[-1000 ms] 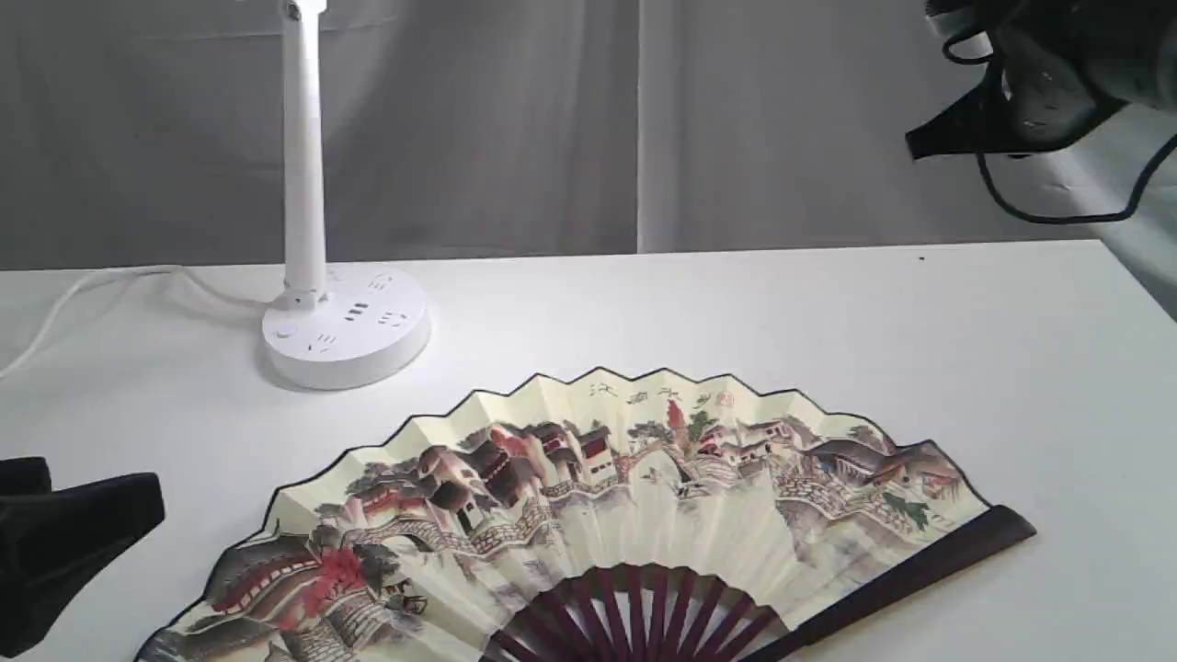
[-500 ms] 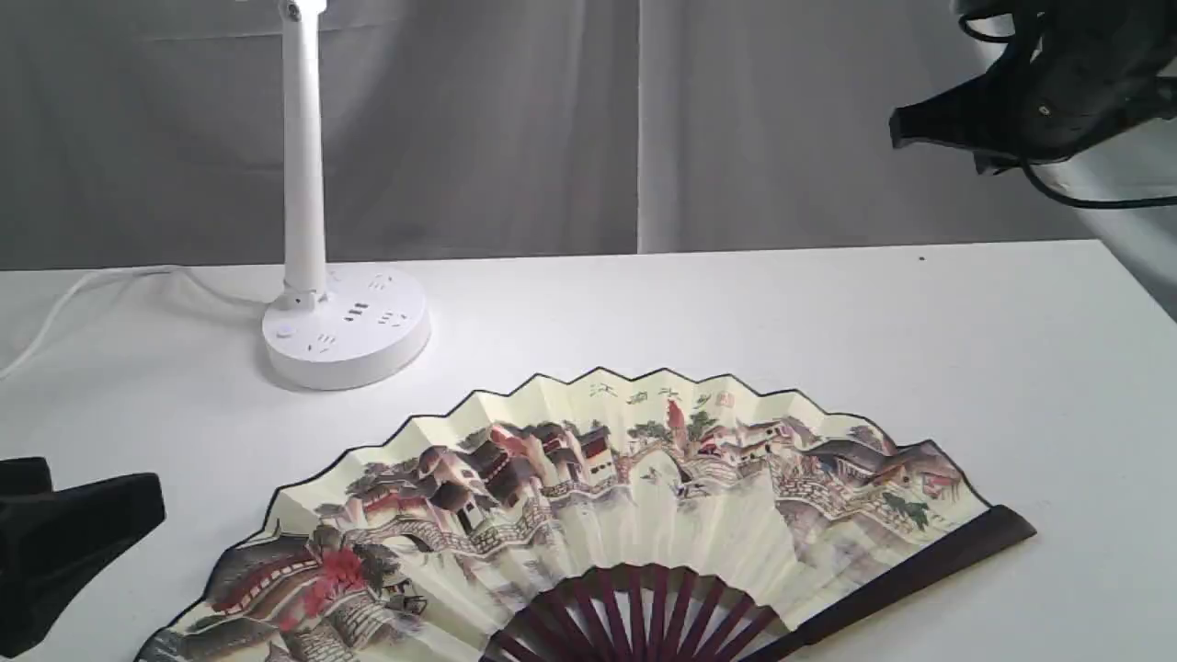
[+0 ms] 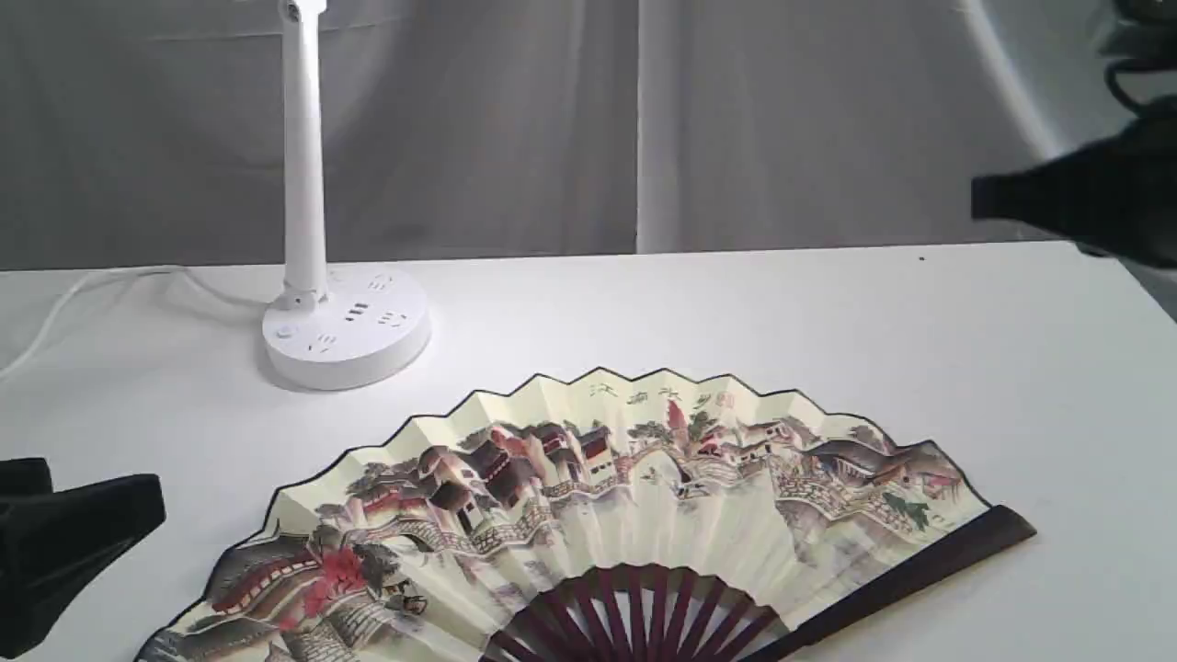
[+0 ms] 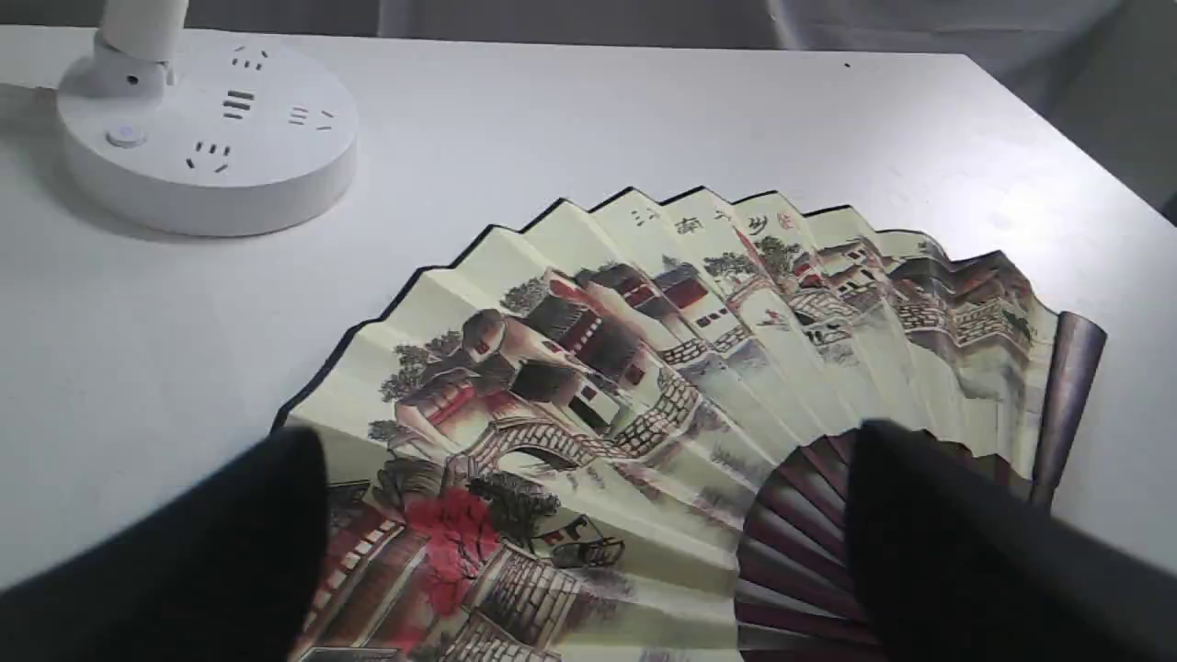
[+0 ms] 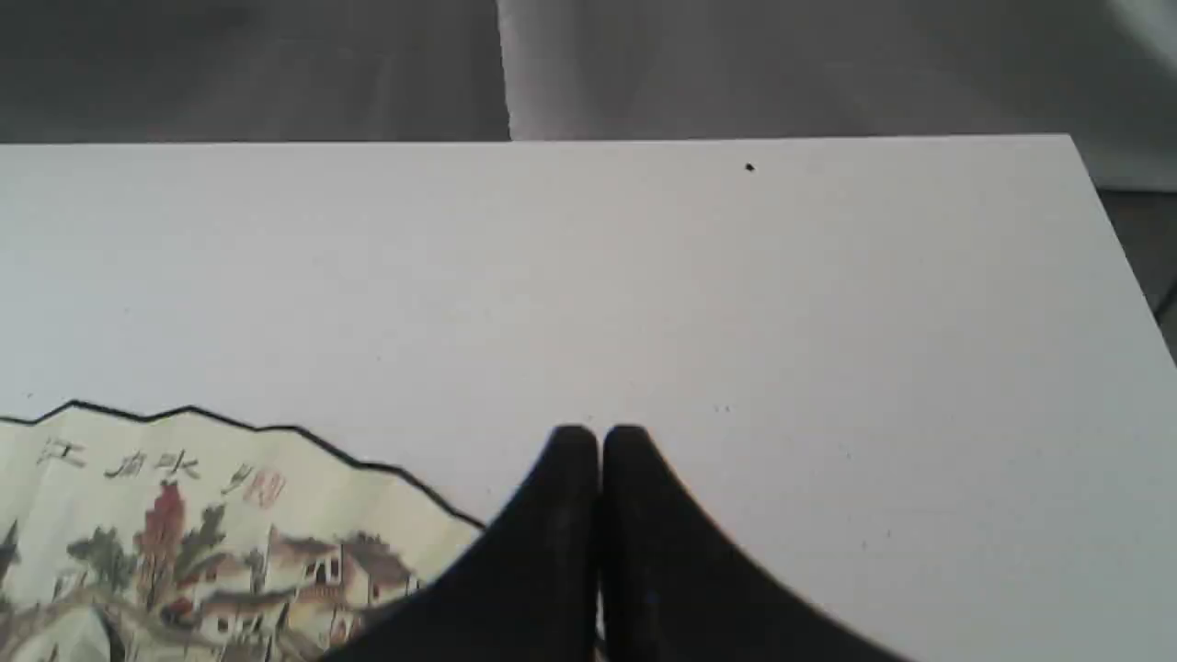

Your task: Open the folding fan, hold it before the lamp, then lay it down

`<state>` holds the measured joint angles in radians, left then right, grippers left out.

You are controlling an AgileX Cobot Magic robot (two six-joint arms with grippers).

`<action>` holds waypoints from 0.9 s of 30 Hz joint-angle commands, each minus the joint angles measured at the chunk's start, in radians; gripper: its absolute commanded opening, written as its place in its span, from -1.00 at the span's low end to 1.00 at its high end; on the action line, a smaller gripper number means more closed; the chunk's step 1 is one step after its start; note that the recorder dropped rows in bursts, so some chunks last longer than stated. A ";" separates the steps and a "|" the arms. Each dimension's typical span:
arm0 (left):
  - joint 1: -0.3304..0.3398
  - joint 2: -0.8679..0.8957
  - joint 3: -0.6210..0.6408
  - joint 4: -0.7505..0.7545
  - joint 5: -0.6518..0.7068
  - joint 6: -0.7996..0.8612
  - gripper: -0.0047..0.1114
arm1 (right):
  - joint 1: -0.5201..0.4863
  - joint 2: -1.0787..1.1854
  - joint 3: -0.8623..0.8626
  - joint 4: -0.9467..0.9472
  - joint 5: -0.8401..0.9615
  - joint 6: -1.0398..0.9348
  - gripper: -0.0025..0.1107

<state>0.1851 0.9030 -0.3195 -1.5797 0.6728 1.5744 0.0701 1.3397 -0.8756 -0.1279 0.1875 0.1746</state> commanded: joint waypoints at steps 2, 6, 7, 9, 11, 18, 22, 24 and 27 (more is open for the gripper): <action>0.002 -0.004 0.002 -0.002 0.008 0.005 0.39 | -0.002 -0.193 0.203 0.016 -0.074 -0.009 -0.96; 0.002 -0.004 0.002 -0.002 0.016 0.005 0.39 | -0.002 -0.399 0.359 0.037 -0.074 -0.009 -0.96; 0.002 -0.004 0.002 -0.002 0.016 0.005 0.39 | -0.002 -0.458 0.394 0.057 -0.074 -0.009 -0.96; 0.002 -0.004 0.002 -0.002 0.016 0.005 0.39 | -0.002 -0.566 0.449 0.097 -0.066 -0.009 -0.96; 0.002 -0.004 0.002 -0.002 0.016 0.005 0.39 | -0.002 -0.693 0.502 0.128 -0.046 -0.009 -0.96; 0.002 -0.004 0.002 -0.002 0.016 0.005 0.39 | -0.002 -1.076 0.612 0.139 0.085 -0.022 -0.96; 0.002 -0.004 0.002 -0.002 0.016 0.007 0.39 | -0.002 -1.225 0.640 0.140 0.085 -0.047 -0.96; 0.002 -0.004 0.002 -0.002 0.016 0.005 0.39 | -0.002 -1.280 0.640 0.140 0.096 -0.047 -0.96; 0.002 -0.004 0.002 -0.002 0.016 0.005 0.39 | 0.000 -1.340 0.640 0.140 0.105 -0.047 -0.96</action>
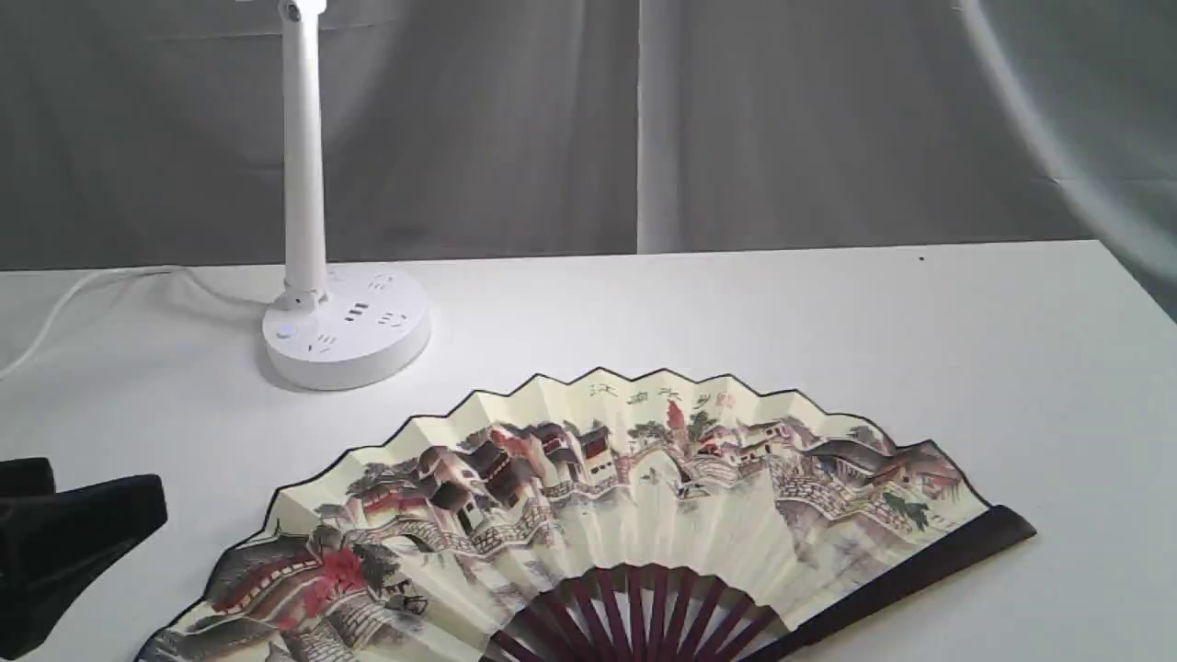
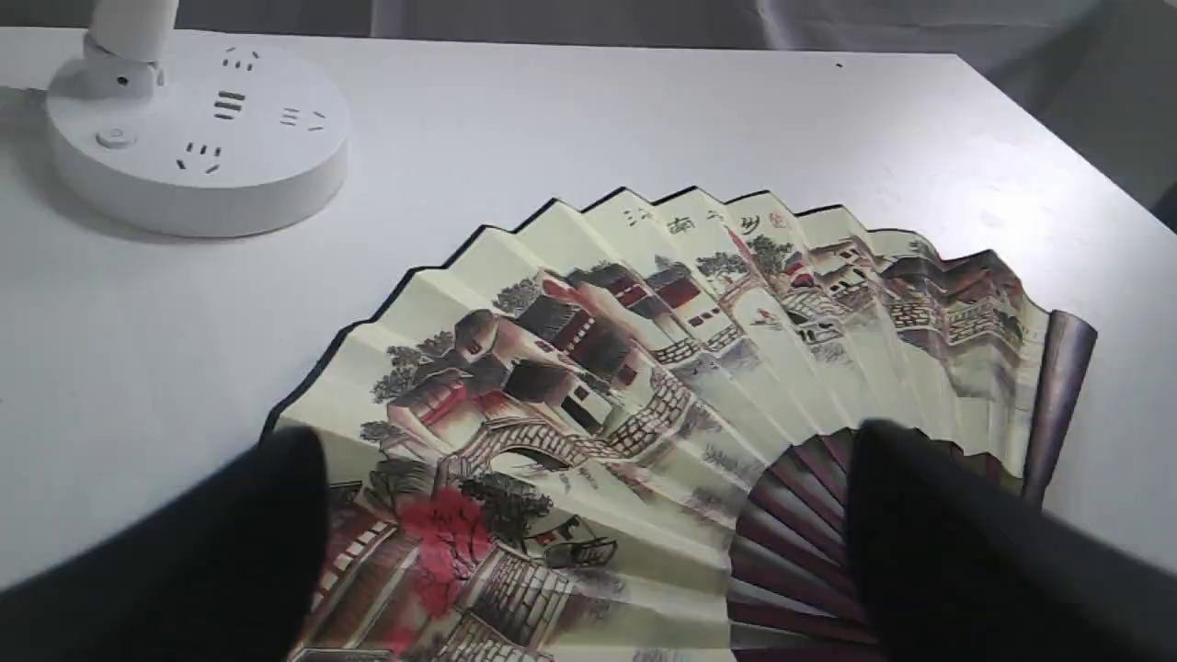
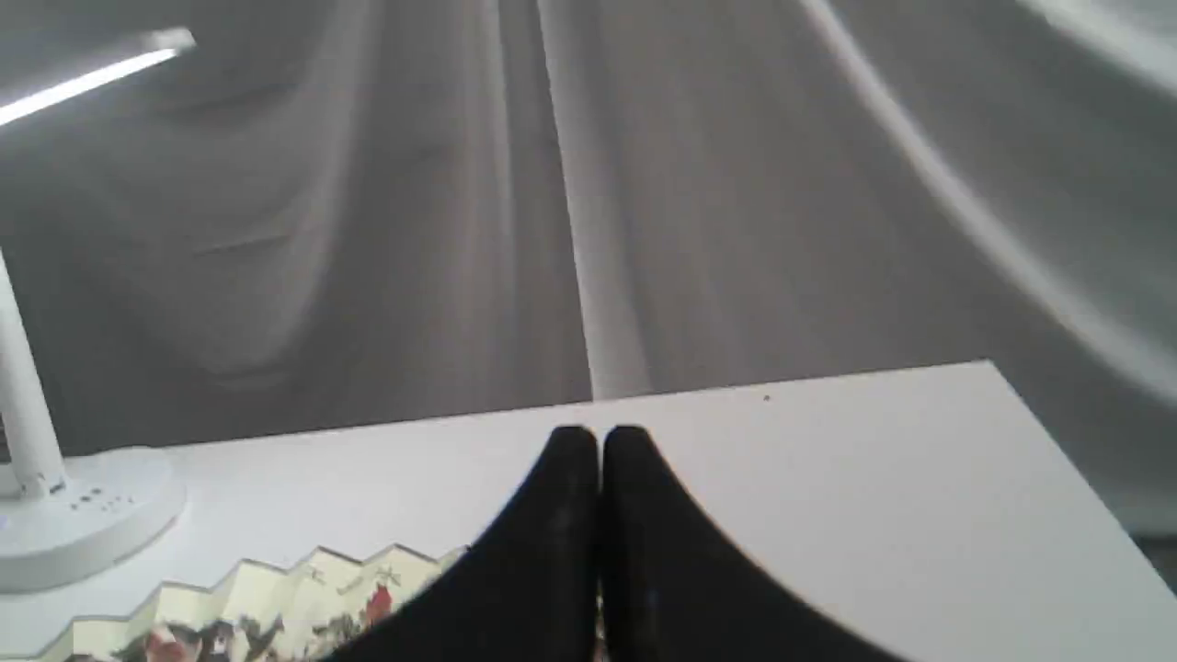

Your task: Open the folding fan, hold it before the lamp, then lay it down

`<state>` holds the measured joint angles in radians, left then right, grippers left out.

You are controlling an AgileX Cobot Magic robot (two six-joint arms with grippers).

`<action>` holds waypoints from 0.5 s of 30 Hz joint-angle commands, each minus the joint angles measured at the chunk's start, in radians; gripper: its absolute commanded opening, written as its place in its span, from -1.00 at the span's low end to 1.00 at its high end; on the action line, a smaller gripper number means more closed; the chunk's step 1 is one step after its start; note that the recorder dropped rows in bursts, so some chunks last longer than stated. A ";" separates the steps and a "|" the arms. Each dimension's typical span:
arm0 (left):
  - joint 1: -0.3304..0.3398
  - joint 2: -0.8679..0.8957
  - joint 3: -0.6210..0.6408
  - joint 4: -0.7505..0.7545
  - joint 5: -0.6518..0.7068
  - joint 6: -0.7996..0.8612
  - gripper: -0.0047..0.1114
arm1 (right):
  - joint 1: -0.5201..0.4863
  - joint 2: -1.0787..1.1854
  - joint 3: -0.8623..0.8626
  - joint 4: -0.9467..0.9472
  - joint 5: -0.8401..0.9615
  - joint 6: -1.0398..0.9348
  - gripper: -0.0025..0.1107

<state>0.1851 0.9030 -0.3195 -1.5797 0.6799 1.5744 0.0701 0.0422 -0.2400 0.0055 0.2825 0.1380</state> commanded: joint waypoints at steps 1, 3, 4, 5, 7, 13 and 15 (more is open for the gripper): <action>0.002 -0.004 0.002 -0.002 0.009 0.005 0.39 | 0.000 -0.042 0.004 0.016 0.010 -0.010 -0.96; 0.002 -0.004 0.002 -0.002 0.009 0.005 0.39 | 0.000 -0.042 0.004 0.024 0.010 -0.010 -0.96; 0.002 -0.004 0.002 -0.006 0.009 0.002 0.39 | 0.000 -0.042 0.009 0.025 0.010 -0.010 -0.96; 0.002 -0.004 0.002 -0.006 0.011 -0.005 0.39 | 0.000 -0.042 0.014 0.025 0.012 -0.006 -0.96; 0.002 -0.004 0.002 -0.006 0.019 -0.005 0.39 | 0.000 -0.042 0.030 0.030 -0.007 0.013 -0.96; 0.002 -0.004 0.002 -0.010 0.083 -0.003 0.39 | 0.000 -0.042 0.047 0.047 -0.024 0.028 -0.96; 0.002 -0.004 0.002 -0.010 0.093 -0.003 0.36 | 0.000 -0.042 0.047 0.049 -0.032 0.028 -0.96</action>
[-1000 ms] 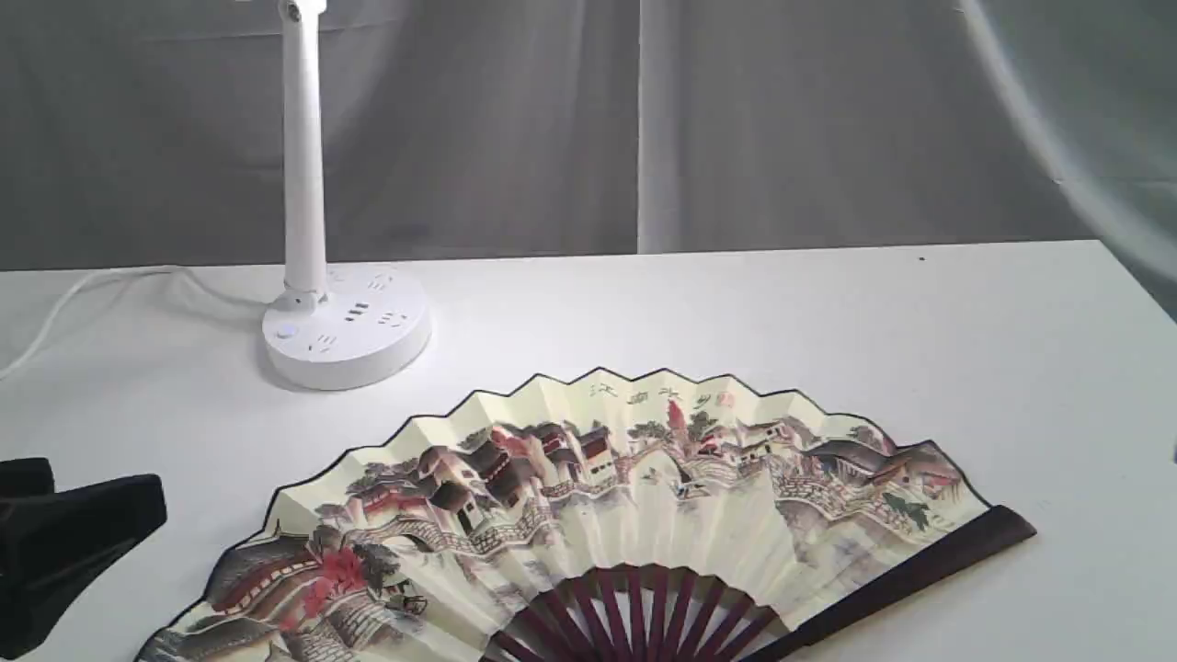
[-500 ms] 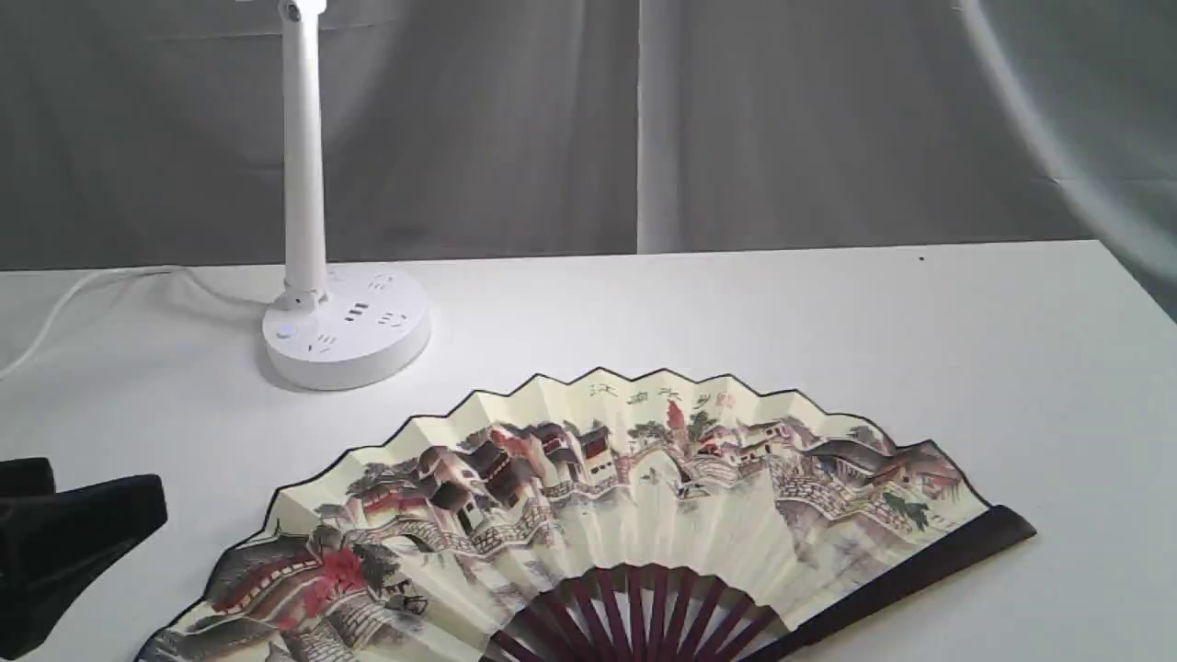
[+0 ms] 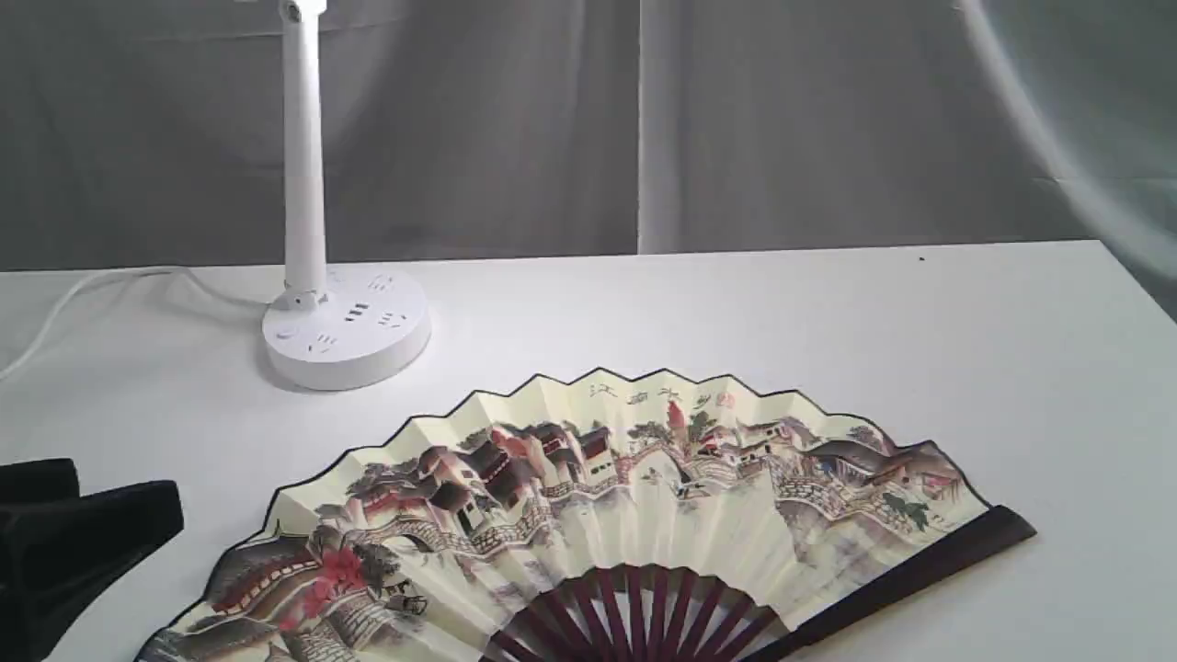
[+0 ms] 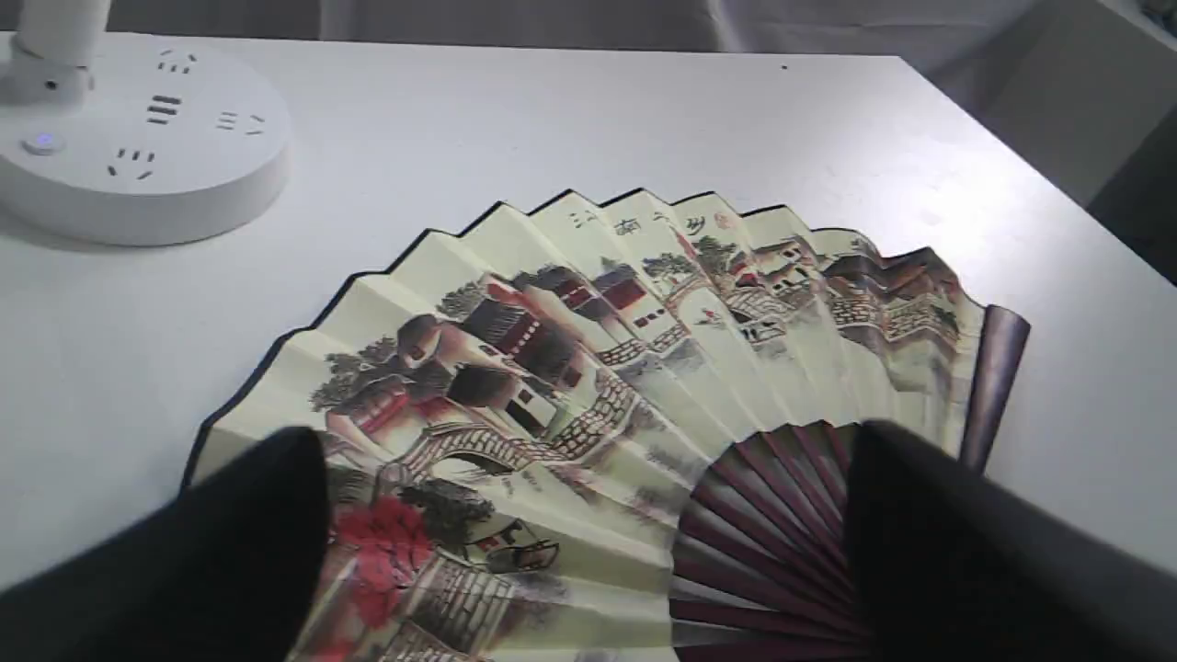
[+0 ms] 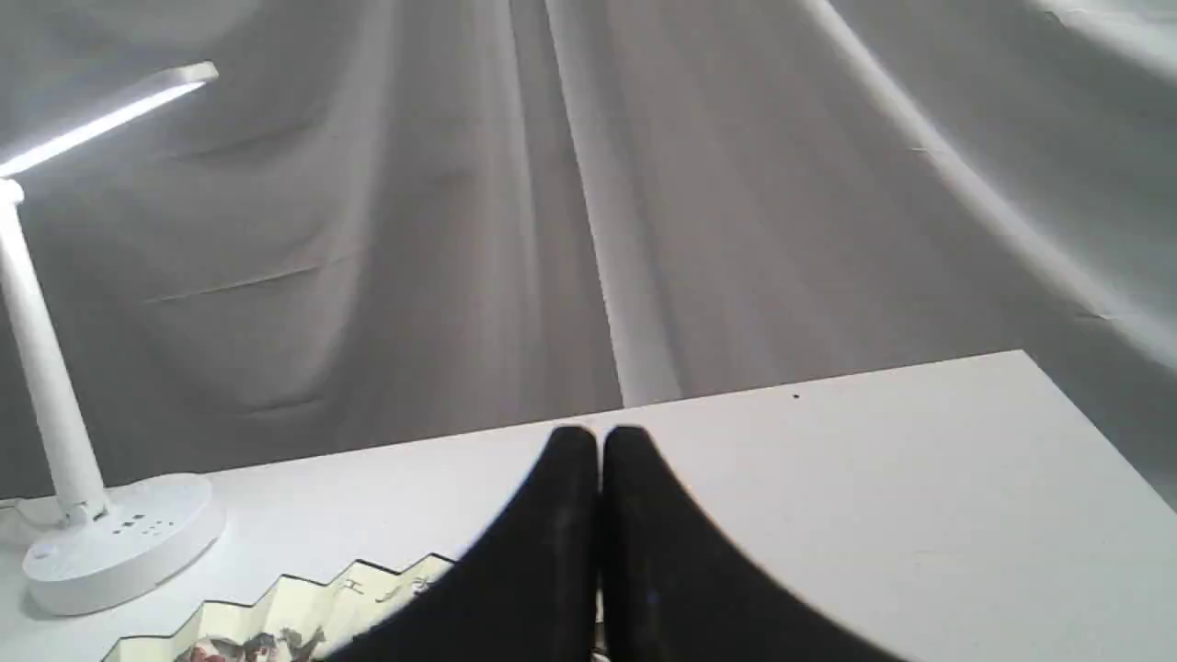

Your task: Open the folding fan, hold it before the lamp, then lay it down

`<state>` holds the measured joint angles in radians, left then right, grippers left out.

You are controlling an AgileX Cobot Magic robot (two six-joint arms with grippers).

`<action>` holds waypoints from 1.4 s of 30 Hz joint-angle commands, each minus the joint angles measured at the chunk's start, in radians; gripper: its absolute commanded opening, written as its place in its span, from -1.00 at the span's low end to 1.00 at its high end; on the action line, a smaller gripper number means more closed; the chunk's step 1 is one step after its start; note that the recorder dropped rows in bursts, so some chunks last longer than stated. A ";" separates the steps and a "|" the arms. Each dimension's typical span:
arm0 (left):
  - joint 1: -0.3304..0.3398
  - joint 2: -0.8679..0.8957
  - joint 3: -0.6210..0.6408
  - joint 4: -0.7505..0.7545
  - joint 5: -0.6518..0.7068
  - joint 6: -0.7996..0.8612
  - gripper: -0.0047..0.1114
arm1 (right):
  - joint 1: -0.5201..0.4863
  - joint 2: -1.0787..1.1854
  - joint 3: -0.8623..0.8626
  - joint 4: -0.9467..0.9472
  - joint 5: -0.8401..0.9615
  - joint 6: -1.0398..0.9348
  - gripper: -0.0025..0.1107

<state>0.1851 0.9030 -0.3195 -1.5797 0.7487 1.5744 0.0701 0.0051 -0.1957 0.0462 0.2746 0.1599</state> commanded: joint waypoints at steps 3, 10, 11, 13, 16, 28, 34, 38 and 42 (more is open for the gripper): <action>0.002 -0.004 0.002 -0.014 0.026 -0.003 0.10 | 0.000 -0.005 0.003 0.011 -0.039 0.006 -0.96; 0.002 -0.004 0.000 -0.067 0.026 0.011 -0.91 | 0.000 -0.005 0.003 0.011 -0.038 0.008 -0.96; 0.002 -0.004 -0.009 -0.072 0.024 0.063 -0.92 | 0.000 -0.005 0.003 0.011 -0.038 0.008 -0.96; 0.002 -0.004 -0.025 -0.095 0.015 0.168 -0.92 | 0.000 -0.005 0.003 0.011 -0.038 0.008 -0.96; 0.002 -0.004 -0.060 -0.165 0.015 0.343 -0.92 | 0.000 -0.005 0.003 0.011 -0.038 0.008 -0.96; 0.002 -0.004 -0.331 -0.165 -0.187 0.078 -0.92 | 0.000 -0.005 0.003 0.011 -0.038 0.002 -0.96; 0.002 0.008 -0.347 0.567 -0.004 -1.072 -0.92 | 0.000 -0.005 0.003 0.011 -0.038 0.002 -0.96; -0.015 0.092 -0.368 0.955 0.165 -1.458 -0.92 | 0.000 -0.005 0.003 0.011 -0.038 0.002 -0.96; -0.015 0.228 -0.425 1.033 0.169 -1.459 -0.92 | 0.022 -0.005 0.003 0.011 -0.038 0.006 -0.96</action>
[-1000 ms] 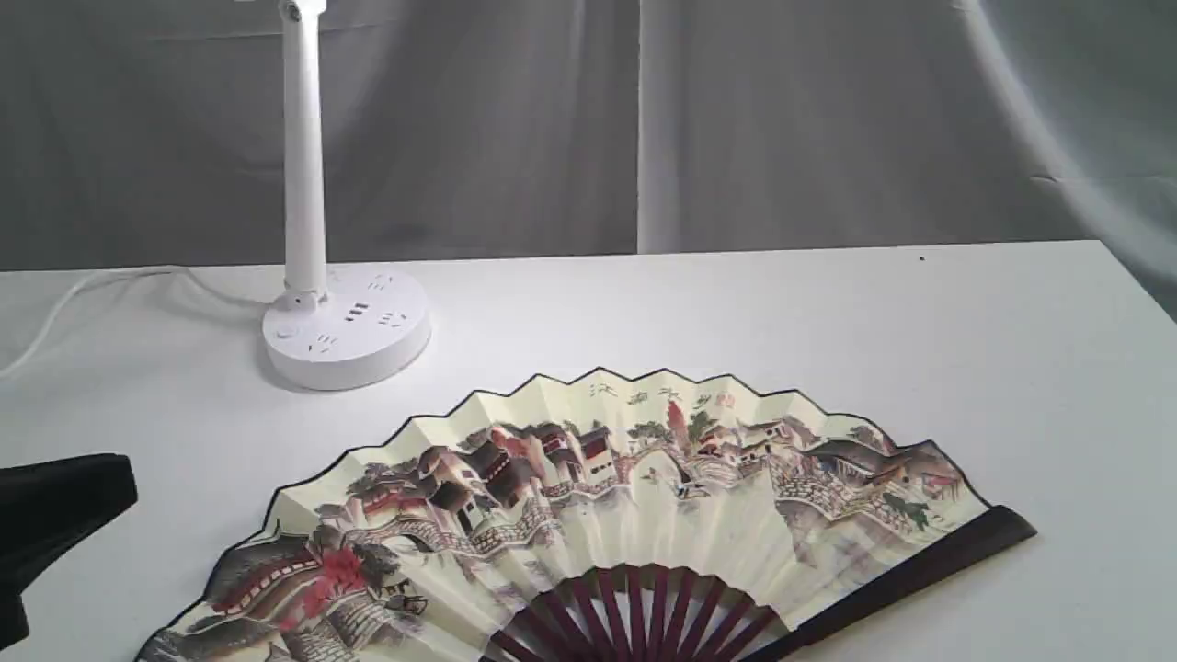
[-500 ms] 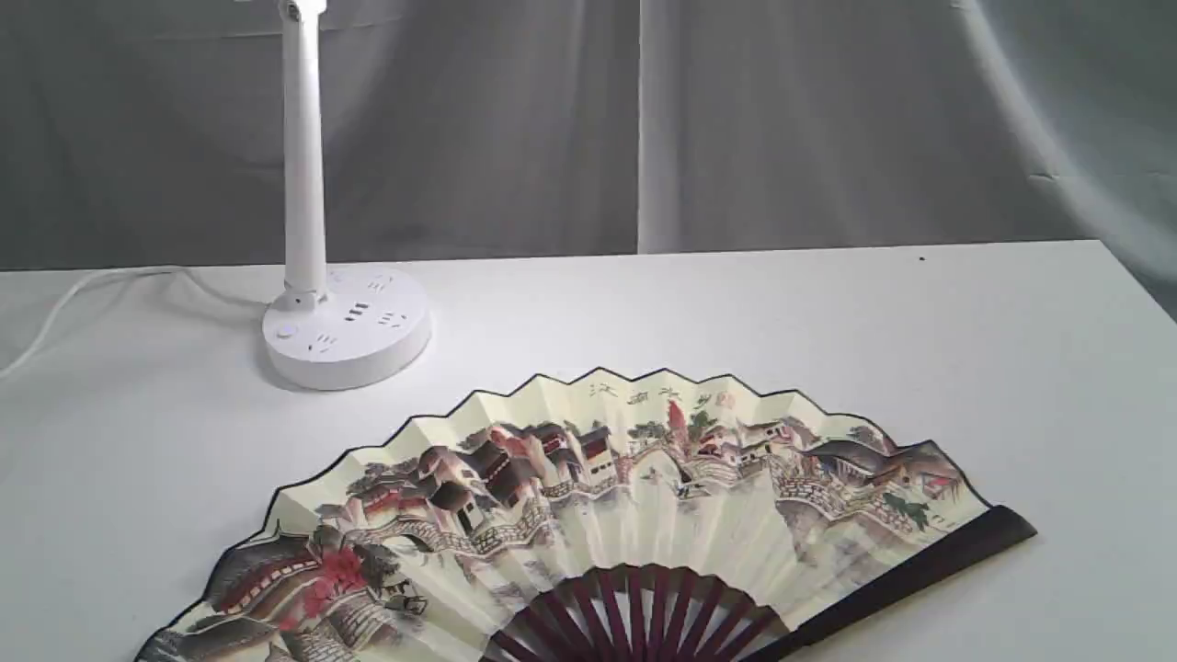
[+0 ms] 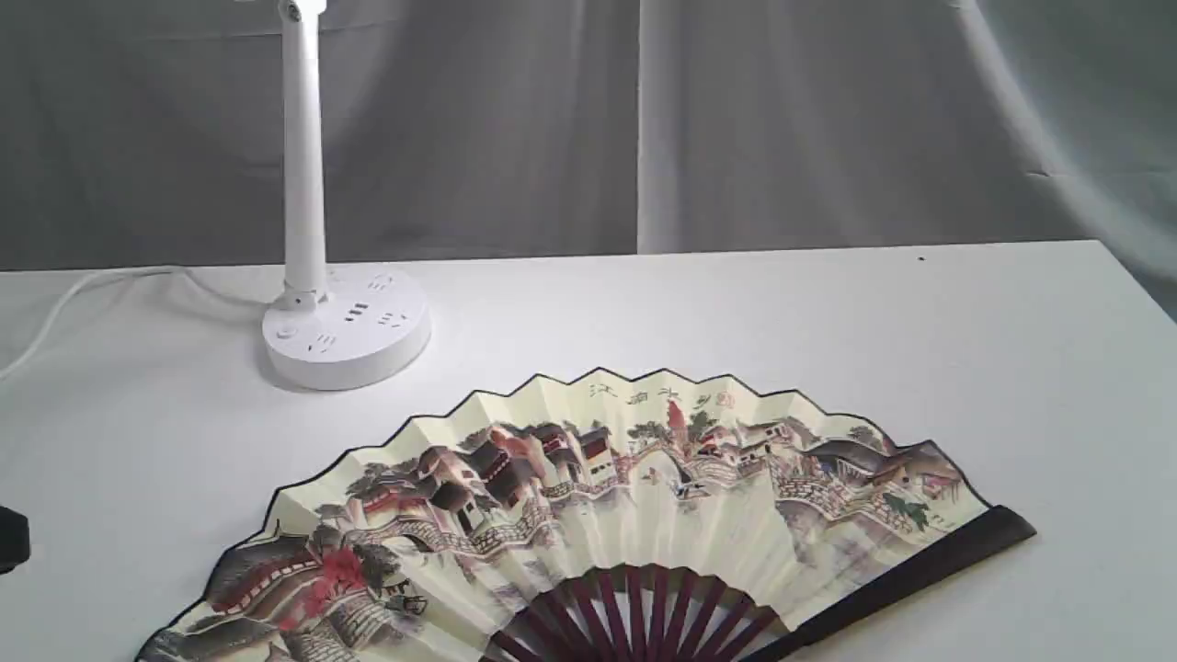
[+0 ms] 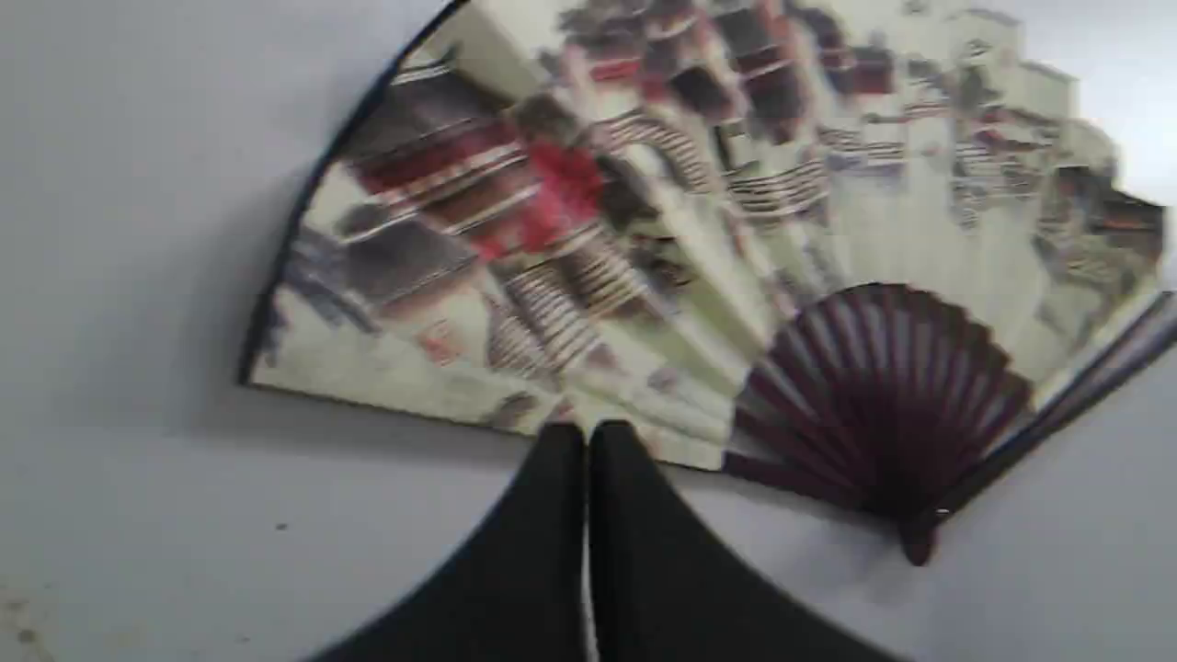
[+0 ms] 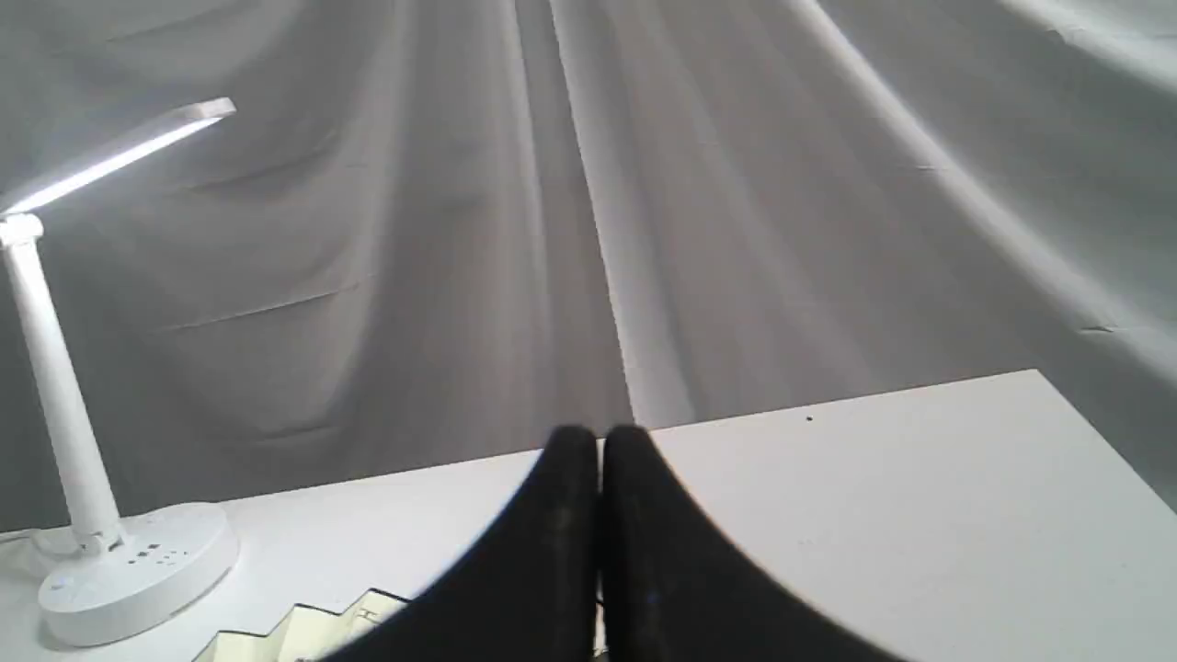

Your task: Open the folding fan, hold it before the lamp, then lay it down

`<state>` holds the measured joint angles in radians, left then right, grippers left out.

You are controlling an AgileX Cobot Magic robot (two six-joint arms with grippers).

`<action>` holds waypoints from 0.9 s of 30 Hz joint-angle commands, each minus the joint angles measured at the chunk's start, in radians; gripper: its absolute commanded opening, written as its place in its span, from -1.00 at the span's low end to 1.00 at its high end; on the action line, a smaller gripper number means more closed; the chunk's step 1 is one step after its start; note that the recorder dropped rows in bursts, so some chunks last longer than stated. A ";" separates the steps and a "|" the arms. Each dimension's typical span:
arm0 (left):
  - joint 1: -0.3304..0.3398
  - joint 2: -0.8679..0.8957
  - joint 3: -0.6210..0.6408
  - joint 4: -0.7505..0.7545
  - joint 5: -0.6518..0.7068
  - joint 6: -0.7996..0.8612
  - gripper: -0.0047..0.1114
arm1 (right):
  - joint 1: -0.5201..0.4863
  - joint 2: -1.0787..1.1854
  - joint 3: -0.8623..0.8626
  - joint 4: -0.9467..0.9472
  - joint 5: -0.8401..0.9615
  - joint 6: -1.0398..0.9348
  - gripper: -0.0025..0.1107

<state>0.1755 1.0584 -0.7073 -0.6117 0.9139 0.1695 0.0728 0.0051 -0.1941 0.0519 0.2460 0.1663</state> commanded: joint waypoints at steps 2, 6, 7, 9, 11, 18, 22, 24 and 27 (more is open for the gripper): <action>-0.005 0.149 -0.081 0.062 -0.008 -0.054 -0.92 | 0.044 -0.005 0.001 0.005 -0.010 -0.001 -0.96; -0.005 0.305 -0.210 0.062 -0.073 0.102 -0.92 | 0.058 -0.005 0.001 0.005 -0.010 -0.001 -0.96; -0.005 0.339 -0.244 0.069 -0.089 0.159 -0.92 | 0.058 -0.005 0.001 0.005 -0.010 -0.001 -0.96; -0.005 0.400 -0.299 0.100 -0.129 0.185 -0.92 | 0.058 -0.005 0.001 0.005 -0.010 -0.001 -0.96; -0.026 0.438 -0.338 0.261 -0.165 0.143 -0.92 | 0.058 -0.005 0.001 0.005 -0.010 -0.001 -0.96; -0.177 0.578 -0.445 1.313 0.190 -0.728 -0.92 | 0.057 -0.005 0.001 0.005 -0.010 -0.004 -0.96; -0.174 0.599 -0.493 0.898 0.138 -0.433 -0.92 | 0.057 -0.005 0.001 0.005 -0.010 -0.004 -0.96; -0.176 0.593 -0.495 0.690 0.106 -0.313 -0.92 | 0.057 -0.005 0.001 0.005 -0.010 -0.004 -0.96; -0.176 0.566 -0.493 0.538 0.120 -0.206 -0.92 | 0.057 -0.005 0.001 0.005 -0.010 -0.004 -0.96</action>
<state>0.0020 1.6448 -1.1920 0.0188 1.0337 -0.1029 0.1277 0.0051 -0.1941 0.0519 0.2460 0.1663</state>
